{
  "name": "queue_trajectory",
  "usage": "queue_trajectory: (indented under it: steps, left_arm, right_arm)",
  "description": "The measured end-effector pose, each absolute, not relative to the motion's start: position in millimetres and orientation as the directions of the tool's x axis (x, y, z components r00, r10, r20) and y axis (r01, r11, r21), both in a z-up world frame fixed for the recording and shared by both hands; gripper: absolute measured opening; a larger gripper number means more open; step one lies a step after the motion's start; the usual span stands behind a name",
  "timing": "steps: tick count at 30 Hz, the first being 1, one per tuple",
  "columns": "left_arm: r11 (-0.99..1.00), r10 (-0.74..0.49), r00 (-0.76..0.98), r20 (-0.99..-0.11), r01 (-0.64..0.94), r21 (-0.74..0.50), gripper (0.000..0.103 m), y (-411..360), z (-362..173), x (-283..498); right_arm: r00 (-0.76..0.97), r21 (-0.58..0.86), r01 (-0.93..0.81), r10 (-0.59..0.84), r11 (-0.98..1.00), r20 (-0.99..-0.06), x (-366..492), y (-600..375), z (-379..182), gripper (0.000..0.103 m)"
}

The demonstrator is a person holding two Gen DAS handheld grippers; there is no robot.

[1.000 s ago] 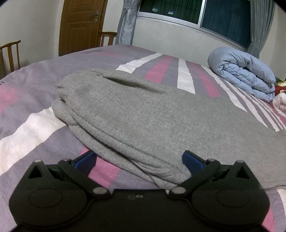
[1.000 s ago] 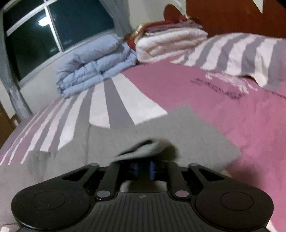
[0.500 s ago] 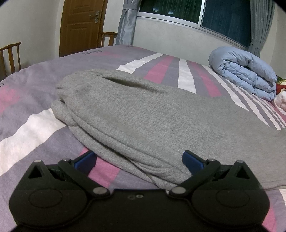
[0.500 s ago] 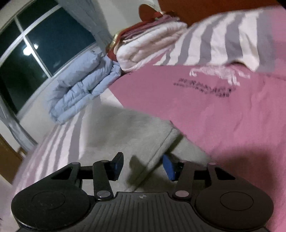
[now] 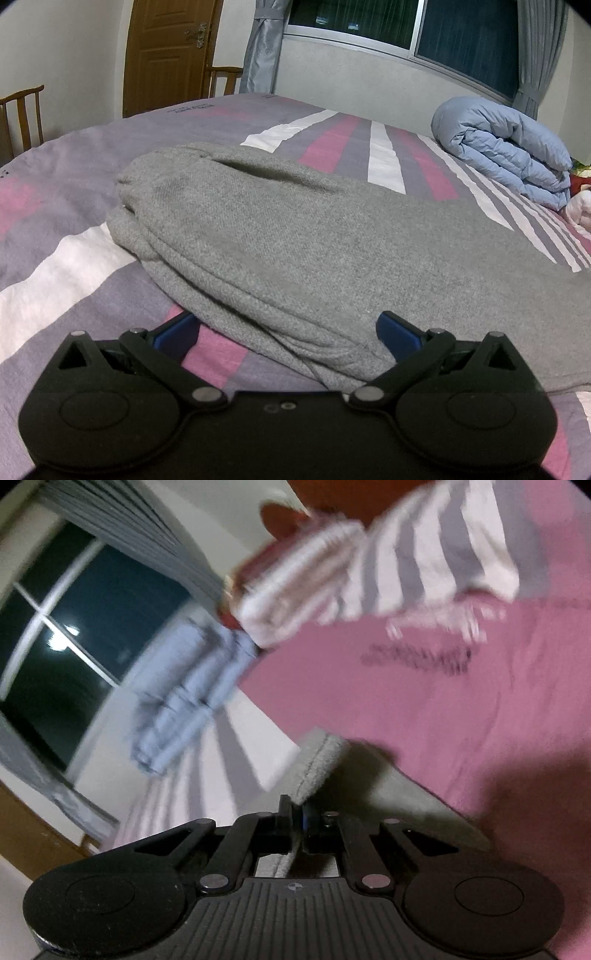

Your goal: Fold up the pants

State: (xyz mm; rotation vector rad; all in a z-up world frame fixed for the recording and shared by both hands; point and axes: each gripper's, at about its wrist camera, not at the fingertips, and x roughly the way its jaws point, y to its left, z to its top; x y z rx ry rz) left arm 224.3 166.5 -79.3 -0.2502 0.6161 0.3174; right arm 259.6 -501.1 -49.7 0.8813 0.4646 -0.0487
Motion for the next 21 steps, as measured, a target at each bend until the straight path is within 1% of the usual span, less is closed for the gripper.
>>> queue_trajectory:
  steps: [2,4,5,9,10,13,16,18,21]
  left_arm:
    - [0.922,0.214,0.771,-0.599,-0.362,-0.137,0.097,166.9,-79.2,224.5]
    - [0.922,0.211,0.773,-0.598,-0.361,-0.142,0.097,167.6,-79.3,224.2]
    - [0.922,0.21,0.773,-0.598,-0.361,-0.143,0.097,167.5,-79.5,223.5]
    - [0.921,0.21,0.774,-0.598,-0.361,-0.144,0.097,167.8,-79.4,223.7]
    - [0.921,0.21,0.773,-0.598,-0.361,-0.144,0.097,167.4,-79.4,223.4]
    - [0.921,0.21,0.774,-0.598,-0.361,-0.144,0.097,166.7,-79.2,222.3]
    - [0.922,0.211,0.774,-0.597,-0.361,-0.143,0.097,166.4,-79.0,222.0]
    - [0.922,0.21,0.774,-0.597,-0.361,-0.144,0.097,166.4,-78.8,221.6]
    - [0.922,0.211,0.774,-0.597,-0.361,-0.143,0.097,166.0,-78.7,221.8]
  right_arm:
    - [0.897,0.723,0.254,0.123,0.642,-0.425,241.5,-501.0,-41.3,0.005]
    - [0.889,0.716,0.284,0.105,0.637,-0.446,230.2,-500.3,-45.1,0.005]
    - [0.881,0.693,0.298,0.091,0.657,-0.465,227.8,-500.0,-49.7,0.005]
    - [0.834,0.709,0.382,0.11,0.592,-0.541,227.2,-507.2,-81.8,0.005]
    - [0.829,0.714,0.392,0.113,0.58,-0.547,226.6,-507.5,-85.6,0.005]
    - [0.844,0.729,0.384,0.104,0.566,-0.526,220.5,-507.0,-86.1,0.005]
    - [0.844,0.708,0.371,0.099,0.601,-0.527,216.4,-503.8,-82.4,0.005]
    - [0.857,0.723,0.359,0.099,0.591,-0.506,210.6,-503.8,-78.3,0.005]
    - [0.843,0.69,0.361,0.097,0.627,-0.529,213.2,-500.9,-80.6,0.005]
